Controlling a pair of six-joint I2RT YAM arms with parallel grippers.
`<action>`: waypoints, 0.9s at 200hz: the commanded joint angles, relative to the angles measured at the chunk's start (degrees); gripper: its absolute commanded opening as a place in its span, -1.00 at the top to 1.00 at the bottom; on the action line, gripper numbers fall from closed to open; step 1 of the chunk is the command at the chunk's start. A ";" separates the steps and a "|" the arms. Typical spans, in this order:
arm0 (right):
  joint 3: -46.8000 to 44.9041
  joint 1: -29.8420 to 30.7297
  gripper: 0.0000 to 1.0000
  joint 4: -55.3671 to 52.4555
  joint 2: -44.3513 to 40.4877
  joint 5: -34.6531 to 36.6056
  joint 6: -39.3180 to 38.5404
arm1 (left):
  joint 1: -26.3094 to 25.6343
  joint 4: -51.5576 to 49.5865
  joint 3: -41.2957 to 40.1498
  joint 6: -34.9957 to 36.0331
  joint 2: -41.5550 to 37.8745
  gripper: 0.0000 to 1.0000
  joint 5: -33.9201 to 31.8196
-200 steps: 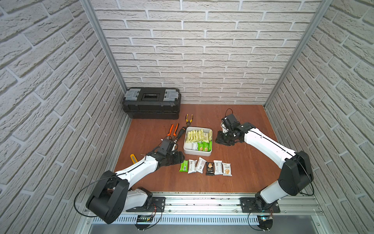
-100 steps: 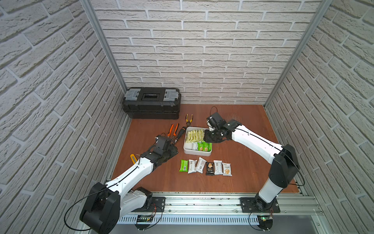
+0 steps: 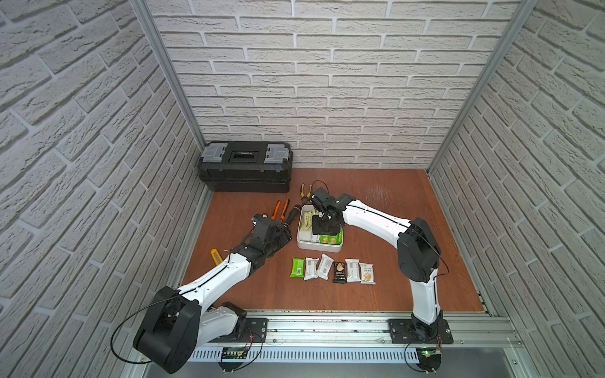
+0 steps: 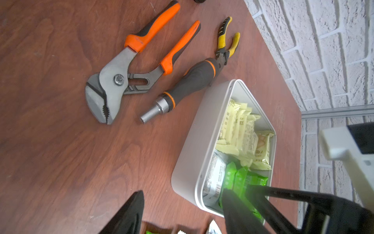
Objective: Take the cookies out of the storage box
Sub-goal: Pick up the cookie from the storage box.
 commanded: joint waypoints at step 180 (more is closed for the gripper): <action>4.50 -1.07 -0.04 -5.90 8.06 7.87 1.64 | 2.28 5.32 2.51 5.43 5.87 -0.23 5.00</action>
